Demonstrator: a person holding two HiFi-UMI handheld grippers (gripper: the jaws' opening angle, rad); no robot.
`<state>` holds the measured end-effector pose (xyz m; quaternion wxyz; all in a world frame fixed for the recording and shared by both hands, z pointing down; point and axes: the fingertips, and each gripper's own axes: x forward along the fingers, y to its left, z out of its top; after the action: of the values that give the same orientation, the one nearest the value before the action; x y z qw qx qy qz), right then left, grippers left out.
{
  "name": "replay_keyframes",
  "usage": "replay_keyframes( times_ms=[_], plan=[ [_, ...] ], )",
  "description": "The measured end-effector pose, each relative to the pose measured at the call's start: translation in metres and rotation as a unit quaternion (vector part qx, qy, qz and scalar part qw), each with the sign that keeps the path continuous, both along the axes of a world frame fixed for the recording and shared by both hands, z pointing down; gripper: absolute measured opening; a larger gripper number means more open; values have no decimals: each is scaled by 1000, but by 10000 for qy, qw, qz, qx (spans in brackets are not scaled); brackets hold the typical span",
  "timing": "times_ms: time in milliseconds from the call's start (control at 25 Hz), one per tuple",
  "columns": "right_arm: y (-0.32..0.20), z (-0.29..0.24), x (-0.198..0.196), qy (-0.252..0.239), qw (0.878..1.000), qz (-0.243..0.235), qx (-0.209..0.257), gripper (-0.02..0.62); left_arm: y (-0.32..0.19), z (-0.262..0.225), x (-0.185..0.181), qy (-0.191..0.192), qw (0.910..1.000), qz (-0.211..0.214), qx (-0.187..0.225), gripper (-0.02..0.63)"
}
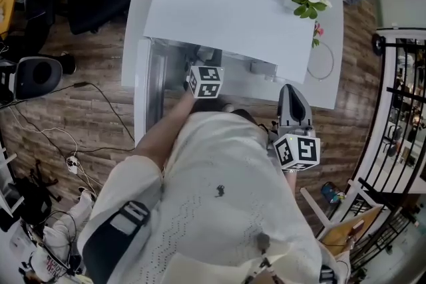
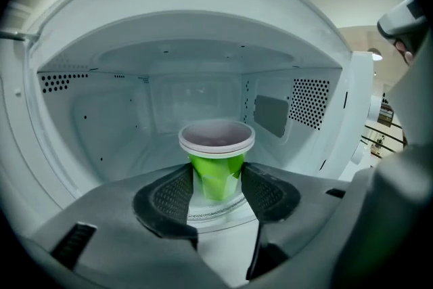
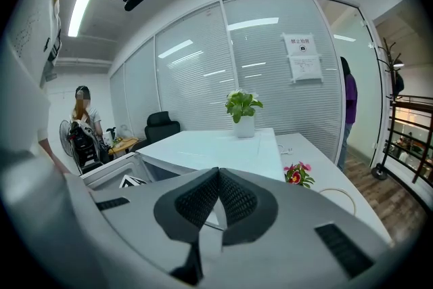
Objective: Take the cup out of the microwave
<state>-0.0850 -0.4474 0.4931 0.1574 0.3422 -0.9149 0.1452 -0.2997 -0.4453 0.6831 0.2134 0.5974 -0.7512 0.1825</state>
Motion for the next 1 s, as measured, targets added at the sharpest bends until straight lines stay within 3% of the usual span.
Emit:
replay_keyframes(
  times_ms=[640,1000],
  plan=[
    [30,-8,24,-79,9989,-456,83,9,47,-25,16,2,9988,-469,167,244],
    [39,-12,56,-248,9981,-564,19,9,76,-35,45,-71,9978,-643,164,244]
  ],
)
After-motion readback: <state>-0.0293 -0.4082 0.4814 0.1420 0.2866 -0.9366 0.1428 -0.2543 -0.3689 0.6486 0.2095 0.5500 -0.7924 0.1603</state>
